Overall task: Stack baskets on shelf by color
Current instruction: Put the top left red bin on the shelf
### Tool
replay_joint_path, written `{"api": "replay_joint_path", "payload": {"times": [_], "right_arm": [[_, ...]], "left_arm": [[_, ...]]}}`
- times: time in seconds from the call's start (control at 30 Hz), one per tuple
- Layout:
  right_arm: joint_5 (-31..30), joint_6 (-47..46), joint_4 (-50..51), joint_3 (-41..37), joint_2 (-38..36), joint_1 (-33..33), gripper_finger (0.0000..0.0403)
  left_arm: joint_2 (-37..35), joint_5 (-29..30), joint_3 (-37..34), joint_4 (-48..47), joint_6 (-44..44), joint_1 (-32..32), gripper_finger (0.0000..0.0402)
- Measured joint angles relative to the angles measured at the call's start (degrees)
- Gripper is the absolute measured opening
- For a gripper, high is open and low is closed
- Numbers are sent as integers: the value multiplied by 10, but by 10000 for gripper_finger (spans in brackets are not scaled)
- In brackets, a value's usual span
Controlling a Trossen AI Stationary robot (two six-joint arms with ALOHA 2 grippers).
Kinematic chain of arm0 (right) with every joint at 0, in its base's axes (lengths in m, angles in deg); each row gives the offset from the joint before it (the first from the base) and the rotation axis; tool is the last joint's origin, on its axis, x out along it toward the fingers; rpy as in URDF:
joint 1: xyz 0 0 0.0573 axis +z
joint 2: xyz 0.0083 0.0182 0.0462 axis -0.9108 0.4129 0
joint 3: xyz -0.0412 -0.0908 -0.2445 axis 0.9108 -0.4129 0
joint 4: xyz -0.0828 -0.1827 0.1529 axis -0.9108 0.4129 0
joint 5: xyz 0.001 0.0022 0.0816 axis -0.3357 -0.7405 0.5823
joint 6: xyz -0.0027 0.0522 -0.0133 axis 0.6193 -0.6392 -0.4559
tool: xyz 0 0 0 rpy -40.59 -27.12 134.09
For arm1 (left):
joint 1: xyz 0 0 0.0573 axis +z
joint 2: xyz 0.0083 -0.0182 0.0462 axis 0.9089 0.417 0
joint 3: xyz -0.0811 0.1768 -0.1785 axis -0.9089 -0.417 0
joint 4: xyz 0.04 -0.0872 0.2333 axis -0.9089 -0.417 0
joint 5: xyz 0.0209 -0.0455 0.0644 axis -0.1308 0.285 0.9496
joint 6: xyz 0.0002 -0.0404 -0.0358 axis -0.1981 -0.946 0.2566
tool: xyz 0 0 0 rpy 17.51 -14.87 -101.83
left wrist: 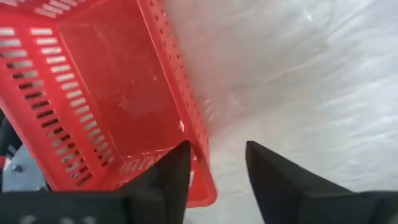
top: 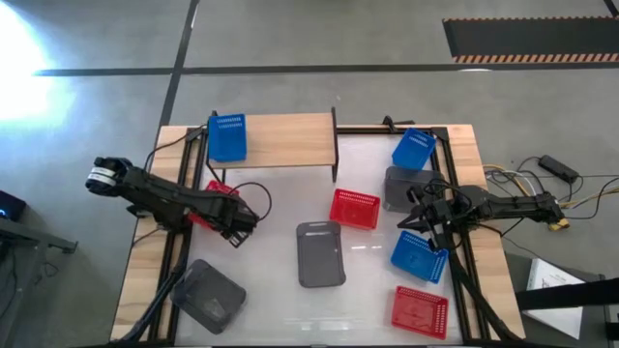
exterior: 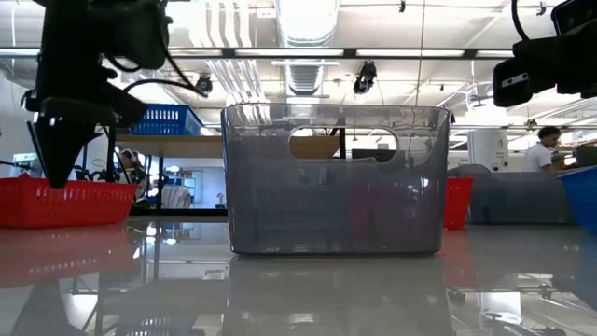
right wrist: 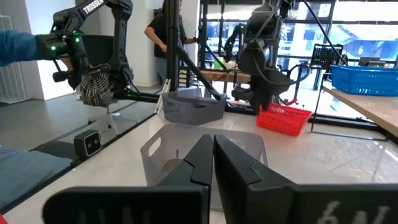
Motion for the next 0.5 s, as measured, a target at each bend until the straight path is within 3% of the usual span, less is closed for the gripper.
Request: {"api": "replay_joint_path", "payload": {"times": [0.23, 0.33, 0.5], "right_arm": [[0, -1, 0, 0, 0, 0, 9], [0, 0, 0, 0, 0, 0, 9], [0, 0, 0, 0, 0, 0, 9]], "left_arm": [[0, -9, 39, 46, 5, 0, 38], [0, -22, 54, 56, 24, -1, 19], [0, -95, 66, 39, 121, -8, 10]]}}
